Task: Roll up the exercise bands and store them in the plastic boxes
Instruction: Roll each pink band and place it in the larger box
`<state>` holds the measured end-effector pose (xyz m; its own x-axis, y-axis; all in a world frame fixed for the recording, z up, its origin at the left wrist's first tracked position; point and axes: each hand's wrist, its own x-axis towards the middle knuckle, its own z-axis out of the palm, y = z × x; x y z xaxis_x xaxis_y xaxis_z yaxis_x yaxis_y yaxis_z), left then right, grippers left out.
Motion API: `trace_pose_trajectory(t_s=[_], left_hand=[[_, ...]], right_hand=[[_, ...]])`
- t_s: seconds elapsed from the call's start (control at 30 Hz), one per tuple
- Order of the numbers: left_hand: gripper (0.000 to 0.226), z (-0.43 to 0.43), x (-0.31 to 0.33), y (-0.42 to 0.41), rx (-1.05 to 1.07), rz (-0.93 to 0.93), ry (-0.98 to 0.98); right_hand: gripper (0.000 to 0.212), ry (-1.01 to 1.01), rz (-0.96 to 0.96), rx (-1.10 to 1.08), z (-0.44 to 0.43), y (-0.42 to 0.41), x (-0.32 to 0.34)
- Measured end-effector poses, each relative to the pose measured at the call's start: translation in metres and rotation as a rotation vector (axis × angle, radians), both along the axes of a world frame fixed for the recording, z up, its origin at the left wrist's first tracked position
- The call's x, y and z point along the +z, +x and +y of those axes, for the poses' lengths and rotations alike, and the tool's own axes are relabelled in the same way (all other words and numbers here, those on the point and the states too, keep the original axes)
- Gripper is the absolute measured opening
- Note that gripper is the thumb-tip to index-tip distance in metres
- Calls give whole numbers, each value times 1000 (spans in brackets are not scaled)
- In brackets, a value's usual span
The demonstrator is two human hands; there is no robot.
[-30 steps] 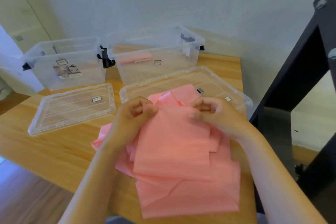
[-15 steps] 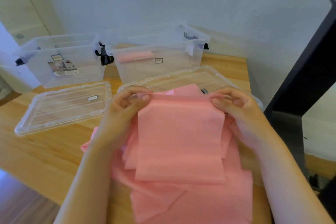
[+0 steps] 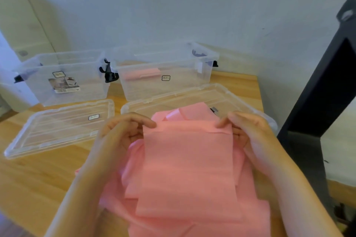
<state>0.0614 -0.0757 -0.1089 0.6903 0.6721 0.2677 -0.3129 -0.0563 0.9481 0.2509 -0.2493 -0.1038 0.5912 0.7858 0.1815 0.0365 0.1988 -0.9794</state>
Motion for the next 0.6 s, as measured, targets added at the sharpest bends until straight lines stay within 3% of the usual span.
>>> trace_pose_trajectory(t_s=[0.1,0.2,0.4,0.47,0.6], left_hand=[[10,-6,5,0,102,104,135],[16,-9,6,2,195,148,203],[31,-8,11,-4,214,180,252],[33,-10,12,-5,203,174,234],[15,-13,14,-6,151,155,221]], right_hand=[[12,-72,-121,-16,1,0,0],[4,-80,-124,-17,2,-1,1],[30,-114,-186,-41,-2,-2,7],[18,-109,-231,-56,-3,-6,11],[4,-107,-212,-48,-8,-9,18]])
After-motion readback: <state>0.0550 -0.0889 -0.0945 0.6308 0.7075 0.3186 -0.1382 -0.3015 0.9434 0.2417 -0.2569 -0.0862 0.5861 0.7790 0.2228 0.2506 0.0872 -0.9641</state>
